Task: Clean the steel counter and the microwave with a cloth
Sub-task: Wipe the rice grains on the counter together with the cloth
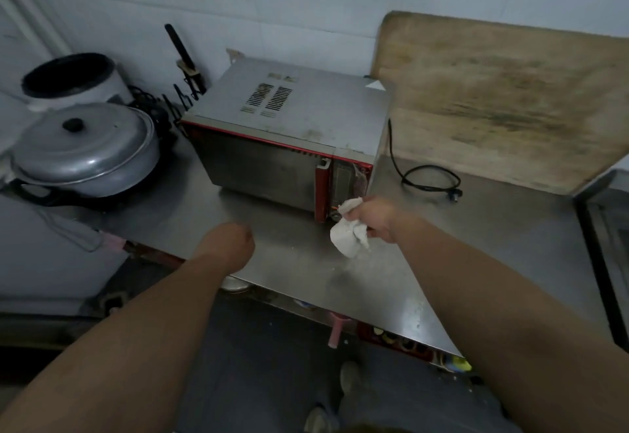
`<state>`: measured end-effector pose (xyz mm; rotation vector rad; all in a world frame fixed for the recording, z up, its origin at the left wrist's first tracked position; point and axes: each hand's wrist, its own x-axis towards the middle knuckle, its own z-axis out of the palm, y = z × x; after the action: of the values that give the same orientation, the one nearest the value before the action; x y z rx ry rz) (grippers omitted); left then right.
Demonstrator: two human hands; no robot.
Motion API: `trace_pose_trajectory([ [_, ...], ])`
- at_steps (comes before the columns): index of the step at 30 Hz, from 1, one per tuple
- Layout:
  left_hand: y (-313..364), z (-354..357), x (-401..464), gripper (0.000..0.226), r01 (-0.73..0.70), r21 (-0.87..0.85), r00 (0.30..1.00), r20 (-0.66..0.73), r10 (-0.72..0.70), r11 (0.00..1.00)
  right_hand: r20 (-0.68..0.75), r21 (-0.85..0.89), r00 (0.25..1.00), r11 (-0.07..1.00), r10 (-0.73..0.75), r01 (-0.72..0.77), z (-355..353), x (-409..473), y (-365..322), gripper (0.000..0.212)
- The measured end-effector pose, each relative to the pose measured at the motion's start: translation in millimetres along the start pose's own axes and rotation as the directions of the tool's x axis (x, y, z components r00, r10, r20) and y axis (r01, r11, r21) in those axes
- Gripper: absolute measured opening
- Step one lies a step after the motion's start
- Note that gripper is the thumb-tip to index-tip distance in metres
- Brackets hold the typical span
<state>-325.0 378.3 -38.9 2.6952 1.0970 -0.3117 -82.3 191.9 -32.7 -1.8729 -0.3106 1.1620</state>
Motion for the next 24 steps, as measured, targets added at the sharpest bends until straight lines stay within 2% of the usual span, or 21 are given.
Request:
trace_pose_trajectory([
  [3, -6.6, 0.3, -0.3, 0.029, 0.029, 0.016, 0.999, -0.025, -0.029, 0.999, 0.014, -0.021, 1.000, 1.000, -0.007, 0.007, 17.0, 20.3, 0.7, 0.012],
  [11, -38.4, -19.6, 13.1, 0.029, 0.156, 0.018, 0.988, -0.010, -0.156, 0.988, 0.196, -0.060, 0.980, 0.998, 0.023, -0.012, 68.4, 77.1, -10.4, 0.028],
  [15, -46.5, -24.2, 18.3, 0.029, 0.170, 0.018, 0.985, -0.033, -0.169, 0.985, 0.282, 0.012, 0.959, 0.999, 0.034, -0.039, 98.6, 93.8, -27.7, 0.018],
  [20, -75.3, -23.5, 14.9, 0.029, 0.209, -0.045, 0.977, -0.037, -0.211, 0.977, 0.364, -0.014, 0.928, 0.997, 0.077, -0.077, 143.1, 107.4, -45.7, 0.014],
  [24, -123.5, -19.7, 16.9, 0.029, 0.263, -0.023, 0.965, 0.010, -0.263, 0.964, 0.391, -0.032, 0.919, 0.998, 0.055, -0.047, 184.5, 122.0, -69.0, 0.028],
])
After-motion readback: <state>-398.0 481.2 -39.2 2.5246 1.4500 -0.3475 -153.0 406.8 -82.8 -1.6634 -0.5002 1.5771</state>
